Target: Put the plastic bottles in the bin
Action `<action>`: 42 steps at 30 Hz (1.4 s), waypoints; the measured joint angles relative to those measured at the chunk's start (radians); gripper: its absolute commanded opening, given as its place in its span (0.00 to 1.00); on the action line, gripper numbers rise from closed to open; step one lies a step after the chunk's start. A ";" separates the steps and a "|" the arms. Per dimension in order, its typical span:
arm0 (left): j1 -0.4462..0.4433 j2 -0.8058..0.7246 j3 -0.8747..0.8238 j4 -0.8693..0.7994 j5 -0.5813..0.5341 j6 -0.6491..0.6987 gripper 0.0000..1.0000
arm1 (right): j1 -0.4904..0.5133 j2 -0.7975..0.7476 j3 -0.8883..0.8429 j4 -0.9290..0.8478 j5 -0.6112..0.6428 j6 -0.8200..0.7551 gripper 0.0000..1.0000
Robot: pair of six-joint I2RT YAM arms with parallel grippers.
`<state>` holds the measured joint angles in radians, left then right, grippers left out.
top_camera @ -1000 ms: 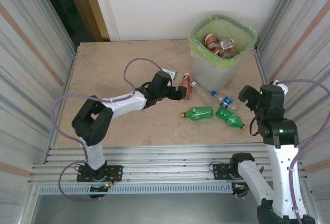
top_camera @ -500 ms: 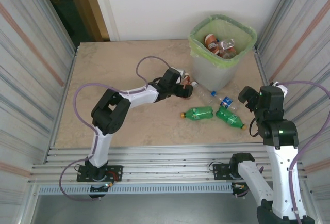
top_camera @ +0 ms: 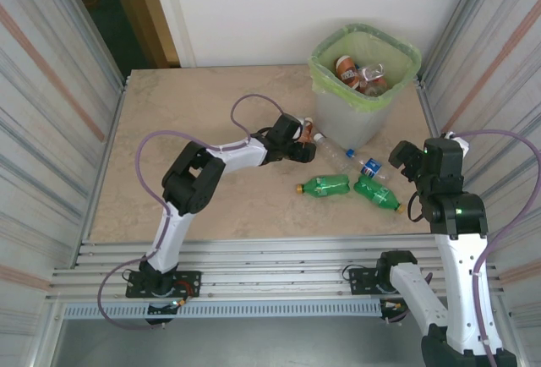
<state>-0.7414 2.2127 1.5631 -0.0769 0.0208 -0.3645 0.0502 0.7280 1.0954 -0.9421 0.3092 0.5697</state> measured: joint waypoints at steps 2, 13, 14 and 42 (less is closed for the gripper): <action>0.001 0.004 0.005 -0.006 -0.001 0.001 0.79 | 0.000 0.001 0.000 0.000 -0.001 0.000 0.98; 0.007 0.030 0.028 -0.025 -0.023 0.009 0.50 | 0.000 0.005 0.000 0.014 -0.019 0.000 0.98; 0.007 0.030 0.028 -0.024 -0.023 0.009 0.48 | 0.000 0.005 0.000 0.016 -0.018 0.000 0.98; 0.108 -0.524 -0.539 0.134 -0.134 -0.006 0.40 | 0.047 0.026 0.000 0.081 -0.095 0.031 0.98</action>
<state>-0.6338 1.6890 1.0245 0.0574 -0.1131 -0.3710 0.0975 0.7544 1.0954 -0.8612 0.2146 0.6003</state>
